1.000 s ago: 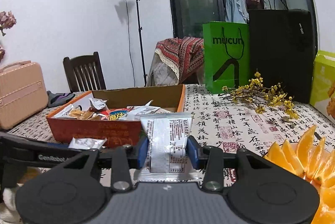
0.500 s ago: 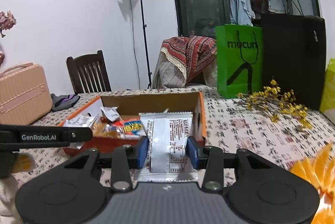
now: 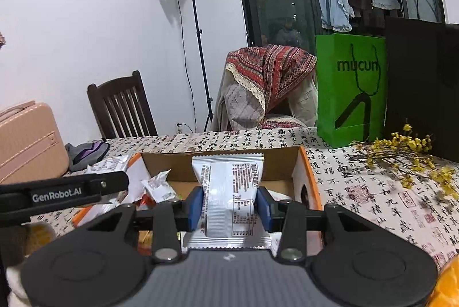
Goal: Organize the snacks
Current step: 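Carry both held white packets over the orange box, then open both tools to drop the packets into the box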
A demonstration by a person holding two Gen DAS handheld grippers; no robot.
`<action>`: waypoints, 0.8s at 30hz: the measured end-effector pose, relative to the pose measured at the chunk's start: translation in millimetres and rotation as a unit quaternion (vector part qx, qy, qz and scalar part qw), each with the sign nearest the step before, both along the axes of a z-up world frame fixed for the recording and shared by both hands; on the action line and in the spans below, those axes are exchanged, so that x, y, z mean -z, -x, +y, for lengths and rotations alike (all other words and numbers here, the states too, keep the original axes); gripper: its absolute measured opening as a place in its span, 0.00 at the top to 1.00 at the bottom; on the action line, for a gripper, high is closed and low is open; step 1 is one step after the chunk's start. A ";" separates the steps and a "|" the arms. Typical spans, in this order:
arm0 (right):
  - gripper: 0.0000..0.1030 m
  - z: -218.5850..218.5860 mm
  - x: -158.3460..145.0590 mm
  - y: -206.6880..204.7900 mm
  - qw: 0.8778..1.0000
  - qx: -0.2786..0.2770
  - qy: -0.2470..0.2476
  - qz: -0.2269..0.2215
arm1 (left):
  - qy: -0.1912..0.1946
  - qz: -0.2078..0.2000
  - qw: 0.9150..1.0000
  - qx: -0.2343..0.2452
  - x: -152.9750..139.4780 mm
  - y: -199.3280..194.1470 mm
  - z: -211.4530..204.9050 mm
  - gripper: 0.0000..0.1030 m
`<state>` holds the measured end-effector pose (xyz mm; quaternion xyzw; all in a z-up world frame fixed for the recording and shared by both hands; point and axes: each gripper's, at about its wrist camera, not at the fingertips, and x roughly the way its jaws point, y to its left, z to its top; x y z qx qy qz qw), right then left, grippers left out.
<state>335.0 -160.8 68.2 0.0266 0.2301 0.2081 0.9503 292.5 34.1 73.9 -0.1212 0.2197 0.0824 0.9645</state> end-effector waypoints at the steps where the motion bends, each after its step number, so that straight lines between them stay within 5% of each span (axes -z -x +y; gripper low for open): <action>1: 0.62 3.7 0.4 -5.8 1.000 0.004 0.002 0.001 | 0.000 0.001 1.000 -0.002 0.6 -6.1 2.7 0.39; 17: 0.62 19.2 37.2 -39.9 1.000 0.015 0.004 0.000 | -0.055 -0.011 0.998 -0.016 26.6 -29.2 15.5 0.39; 20: 0.61 18.2 39.9 -41.1 1.000 0.009 0.007 0.004 | -0.062 -0.016 0.998 -0.018 28.8 -28.2 13.5 0.31; 24: 0.59 16.2 42.8 -43.0 1.000 0.009 0.011 0.011 | -0.064 -0.031 0.997 -0.023 27.3 -23.2 15.3 0.09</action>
